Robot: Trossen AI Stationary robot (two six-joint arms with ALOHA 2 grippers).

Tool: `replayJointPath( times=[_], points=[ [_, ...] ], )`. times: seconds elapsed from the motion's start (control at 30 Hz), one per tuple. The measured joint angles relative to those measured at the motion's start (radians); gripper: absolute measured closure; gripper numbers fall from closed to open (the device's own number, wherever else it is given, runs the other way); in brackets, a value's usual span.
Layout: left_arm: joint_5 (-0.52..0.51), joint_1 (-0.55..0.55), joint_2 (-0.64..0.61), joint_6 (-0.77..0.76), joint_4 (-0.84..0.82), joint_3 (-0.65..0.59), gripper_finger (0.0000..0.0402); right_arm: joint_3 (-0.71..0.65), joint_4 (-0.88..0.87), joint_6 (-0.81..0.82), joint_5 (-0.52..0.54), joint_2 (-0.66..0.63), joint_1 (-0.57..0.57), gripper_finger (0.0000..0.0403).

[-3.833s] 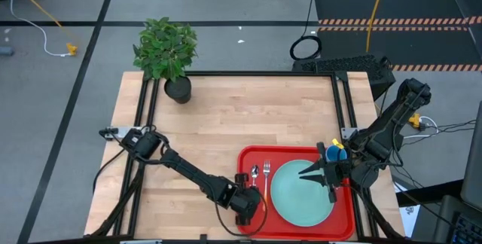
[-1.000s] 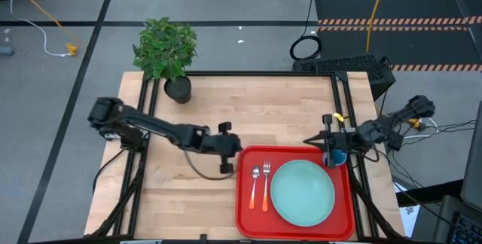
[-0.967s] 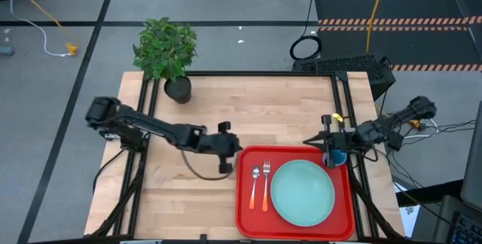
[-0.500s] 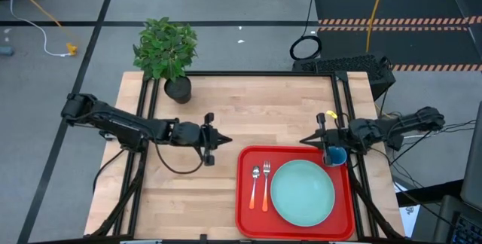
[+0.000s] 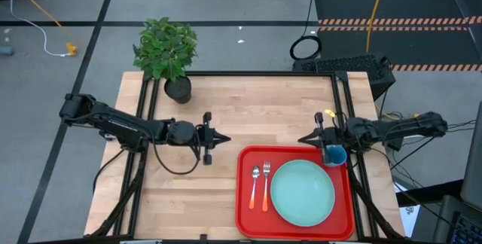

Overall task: Pick and place plate/cup/fork/spoon on tray
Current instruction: Return to Home Position

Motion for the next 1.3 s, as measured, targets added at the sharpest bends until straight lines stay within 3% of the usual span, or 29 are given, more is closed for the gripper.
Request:
replayJointPath(
  times=[0.3,0.53,0.87,1.1,1.3],
  points=[
    [0.003,0.056,-0.055,-0.008,-0.026,0.000,0.0398,-0.096,0.127,0.046,-0.006,-0.003,-0.048,0.0403],
    [0.036,0.081,-0.085,-0.026,-0.072,0.000,0.0398,-0.148,0.243,0.079,-0.084,-0.021,-0.080,0.0403],
    [0.034,0.132,-0.187,-0.112,-0.183,-0.023,0.0398,-0.151,0.145,0.054,-0.129,-0.133,-0.088,0.0403],
    [0.033,0.132,-0.292,-0.121,-0.091,-0.139,0.0398,-0.152,-0.005,0.059,-0.071,-0.300,-0.127,0.0403],
    [0.025,0.141,-0.367,-0.122,-0.010,-0.231,0.0398,-0.153,-0.032,0.059,-0.075,-0.299,-0.145,0.0403]
  ],
)
